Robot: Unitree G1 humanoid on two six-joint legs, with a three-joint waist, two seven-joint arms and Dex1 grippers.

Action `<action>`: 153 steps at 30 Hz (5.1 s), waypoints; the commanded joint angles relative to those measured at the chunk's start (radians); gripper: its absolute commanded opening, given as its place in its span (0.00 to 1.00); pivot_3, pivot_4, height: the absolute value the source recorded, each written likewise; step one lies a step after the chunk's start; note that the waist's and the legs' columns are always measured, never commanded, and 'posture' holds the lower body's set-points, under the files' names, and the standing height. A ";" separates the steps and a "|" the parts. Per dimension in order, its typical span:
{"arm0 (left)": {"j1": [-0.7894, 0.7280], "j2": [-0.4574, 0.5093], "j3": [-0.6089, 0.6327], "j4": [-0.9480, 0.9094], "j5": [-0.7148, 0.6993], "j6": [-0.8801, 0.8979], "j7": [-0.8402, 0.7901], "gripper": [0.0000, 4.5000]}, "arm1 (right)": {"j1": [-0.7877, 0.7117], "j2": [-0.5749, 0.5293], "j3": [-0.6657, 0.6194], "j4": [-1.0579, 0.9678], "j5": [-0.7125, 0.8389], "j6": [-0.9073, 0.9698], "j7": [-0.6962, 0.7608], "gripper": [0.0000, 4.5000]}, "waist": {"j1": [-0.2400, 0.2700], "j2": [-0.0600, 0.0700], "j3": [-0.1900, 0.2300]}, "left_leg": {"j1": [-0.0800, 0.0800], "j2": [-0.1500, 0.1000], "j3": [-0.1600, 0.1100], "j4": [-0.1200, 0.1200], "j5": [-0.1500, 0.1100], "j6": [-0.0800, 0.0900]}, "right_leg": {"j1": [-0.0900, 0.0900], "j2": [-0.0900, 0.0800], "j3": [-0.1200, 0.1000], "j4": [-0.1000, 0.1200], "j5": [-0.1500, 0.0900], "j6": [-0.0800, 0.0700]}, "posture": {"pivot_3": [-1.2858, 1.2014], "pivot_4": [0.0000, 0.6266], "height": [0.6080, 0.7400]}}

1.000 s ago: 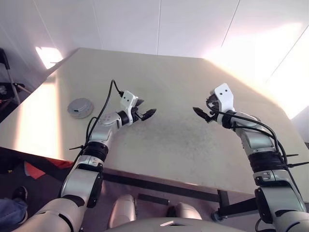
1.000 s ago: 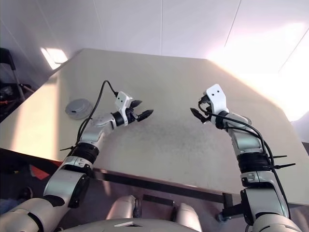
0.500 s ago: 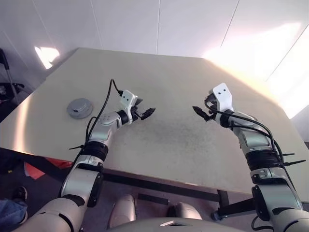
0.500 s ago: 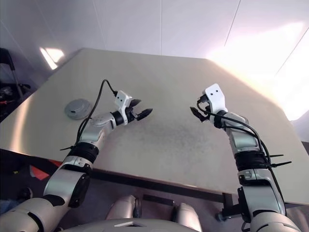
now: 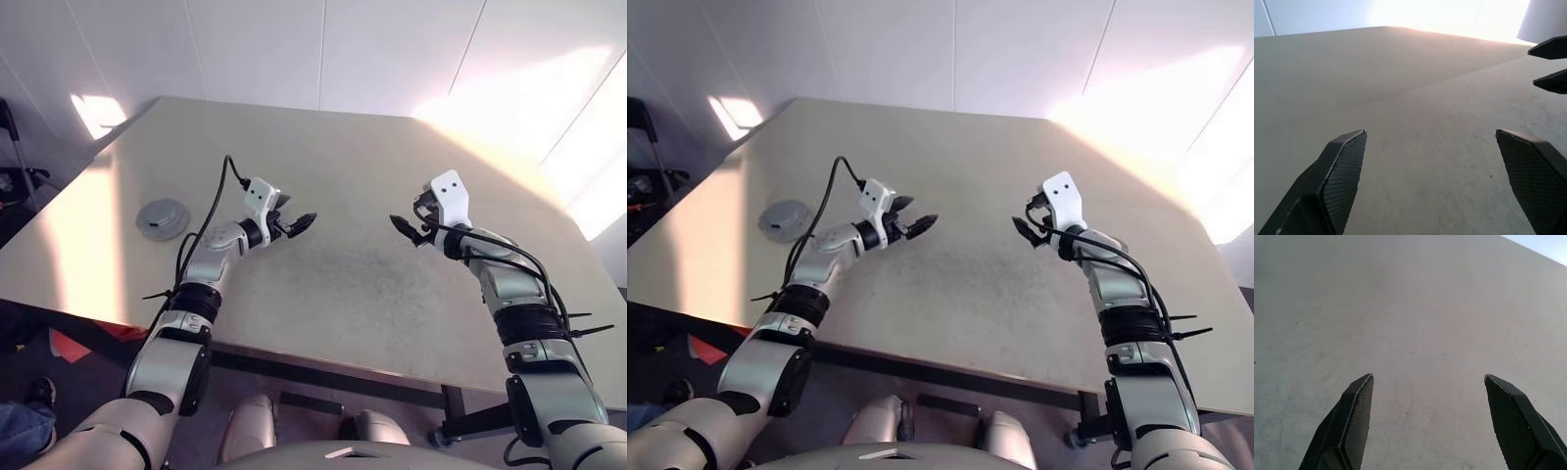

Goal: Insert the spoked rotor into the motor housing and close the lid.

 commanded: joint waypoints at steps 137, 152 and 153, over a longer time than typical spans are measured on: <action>-0.070 -0.014 0.030 0.054 0.039 -0.045 0.028 0.99 | -0.074 0.066 -0.057 0.041 -0.025 -0.011 -0.097 0.91 | 0.022 0.005 0.007 | -0.010 0.020 0.042 0.006 -0.014 -0.006 | -0.037 0.028 0.054 0.004 0.006 0.001 | 0.52 0.00 1.00; -0.068 -0.015 0.031 0.054 0.039 -0.047 0.034 0.99 | -0.081 0.065 -0.056 0.046 -0.032 -0.005 -0.097 0.91 | 0.017 0.004 0.009 | 0.004 0.027 0.067 0.016 -0.030 -0.011 | -0.040 0.050 0.105 0.001 0.014 0.011 | 0.52 0.00 1.00; -0.069 -0.014 0.032 0.055 0.038 -0.047 0.034 0.99 | -0.081 0.066 -0.056 0.047 -0.032 -0.006 -0.097 0.91 | 0.017 0.004 0.009 | 0.003 0.027 0.065 0.016 -0.030 -0.010 | -0.040 0.050 0.103 0.001 0.013 0.010 | 0.52 0.00 1.00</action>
